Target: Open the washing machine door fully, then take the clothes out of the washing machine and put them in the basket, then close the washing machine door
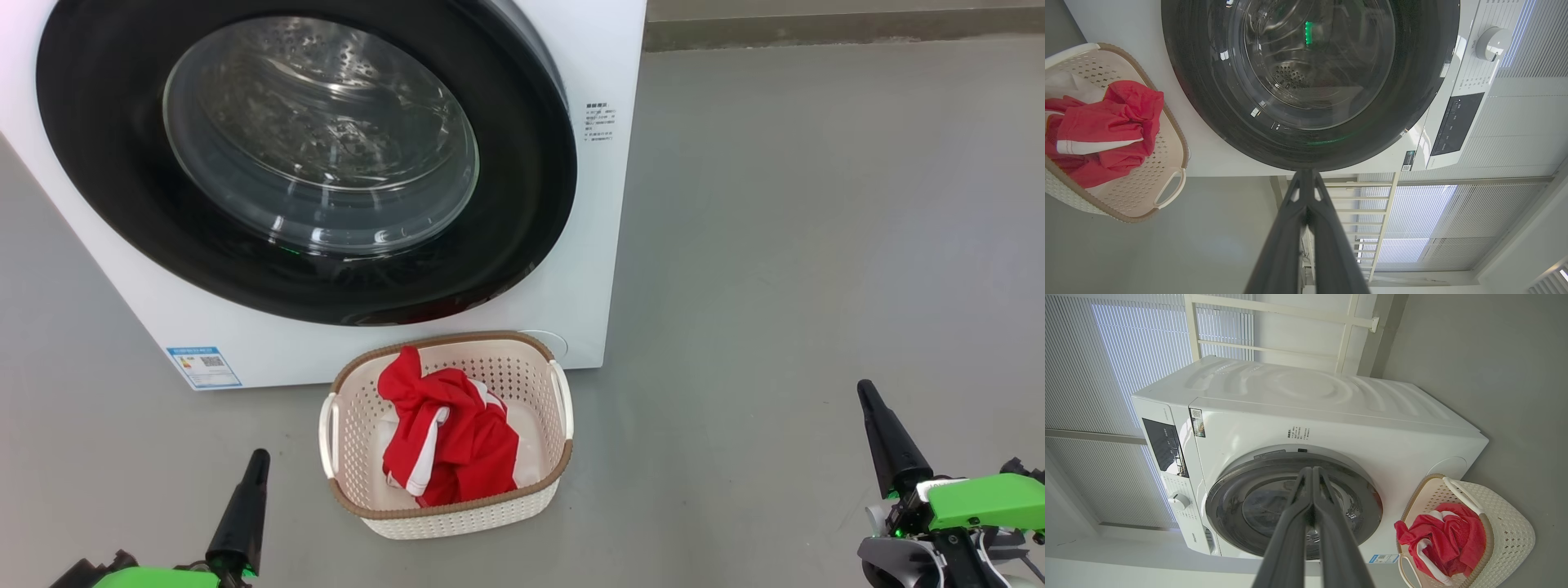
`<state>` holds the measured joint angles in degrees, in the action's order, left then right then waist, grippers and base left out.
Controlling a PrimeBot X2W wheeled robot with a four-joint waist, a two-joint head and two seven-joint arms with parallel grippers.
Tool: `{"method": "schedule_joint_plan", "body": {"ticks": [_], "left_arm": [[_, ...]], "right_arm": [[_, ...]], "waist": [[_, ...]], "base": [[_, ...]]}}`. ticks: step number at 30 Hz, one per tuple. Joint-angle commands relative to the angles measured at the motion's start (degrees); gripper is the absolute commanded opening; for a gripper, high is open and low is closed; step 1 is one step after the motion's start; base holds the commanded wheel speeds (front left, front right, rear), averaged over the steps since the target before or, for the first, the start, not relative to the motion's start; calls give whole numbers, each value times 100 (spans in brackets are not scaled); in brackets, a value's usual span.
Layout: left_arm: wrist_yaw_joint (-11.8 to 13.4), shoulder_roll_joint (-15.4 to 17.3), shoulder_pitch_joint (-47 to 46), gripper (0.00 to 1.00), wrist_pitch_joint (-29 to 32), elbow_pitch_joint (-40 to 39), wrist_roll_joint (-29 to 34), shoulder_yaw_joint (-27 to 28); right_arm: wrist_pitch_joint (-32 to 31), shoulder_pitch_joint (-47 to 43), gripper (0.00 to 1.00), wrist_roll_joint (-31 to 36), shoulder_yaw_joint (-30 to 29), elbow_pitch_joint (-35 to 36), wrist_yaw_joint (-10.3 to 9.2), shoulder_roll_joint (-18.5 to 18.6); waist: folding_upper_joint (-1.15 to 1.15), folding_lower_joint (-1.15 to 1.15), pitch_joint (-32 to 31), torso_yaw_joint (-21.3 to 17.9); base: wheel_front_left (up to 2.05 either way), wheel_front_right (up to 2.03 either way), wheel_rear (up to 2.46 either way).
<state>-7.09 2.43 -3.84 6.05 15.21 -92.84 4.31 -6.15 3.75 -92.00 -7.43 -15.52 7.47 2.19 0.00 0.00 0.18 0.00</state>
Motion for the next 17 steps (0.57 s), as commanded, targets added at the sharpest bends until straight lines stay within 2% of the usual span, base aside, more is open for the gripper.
{"method": "schedule_joint_plan", "body": {"ticks": [1,17], "left_arm": [[-40,57,-234,0,34,-117,58,209],[-40,54,-234,0,37,-117,61,213]], "right_arm": [[-35,243,0,-16,90,150,2,72],[-36,243,0,-15,89,149,2,71]], "waist": [[0,0,0,0],[0,0,0,0]], "base": [[0,0,0],[0,0,0]]}}
